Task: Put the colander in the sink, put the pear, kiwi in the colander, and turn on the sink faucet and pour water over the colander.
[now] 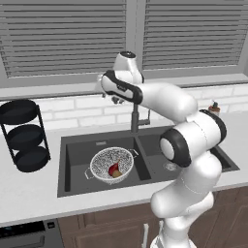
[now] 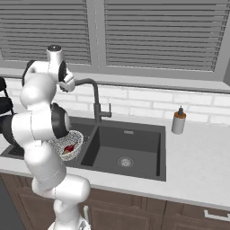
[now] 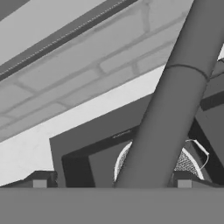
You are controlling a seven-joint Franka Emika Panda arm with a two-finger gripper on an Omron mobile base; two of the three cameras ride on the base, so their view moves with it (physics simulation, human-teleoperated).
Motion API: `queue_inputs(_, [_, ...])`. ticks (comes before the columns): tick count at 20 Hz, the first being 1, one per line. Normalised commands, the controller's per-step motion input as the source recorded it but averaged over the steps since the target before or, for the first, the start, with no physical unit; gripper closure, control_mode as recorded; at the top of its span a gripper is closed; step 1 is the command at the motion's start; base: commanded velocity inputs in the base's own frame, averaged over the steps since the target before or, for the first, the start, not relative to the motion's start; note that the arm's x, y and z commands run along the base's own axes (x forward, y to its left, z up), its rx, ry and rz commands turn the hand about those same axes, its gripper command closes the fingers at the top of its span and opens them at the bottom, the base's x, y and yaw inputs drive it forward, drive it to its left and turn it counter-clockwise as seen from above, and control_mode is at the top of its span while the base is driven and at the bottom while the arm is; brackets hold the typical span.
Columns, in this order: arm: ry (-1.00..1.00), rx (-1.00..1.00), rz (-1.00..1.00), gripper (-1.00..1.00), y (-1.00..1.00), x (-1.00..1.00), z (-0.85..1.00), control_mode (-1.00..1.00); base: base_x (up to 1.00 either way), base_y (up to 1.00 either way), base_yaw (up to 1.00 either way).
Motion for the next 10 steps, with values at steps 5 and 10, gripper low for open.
queue_inputs(5, [-0.18,0.00,0.00,-1.00,-0.70,-0.87,0.51,-1.00,0.00,0.00,0.00])
queue_inputs(10, [-0.21,0.06,0.00,-1.00,-0.83,-0.82,0.82,-1.00,0.00,0.00,0.00])
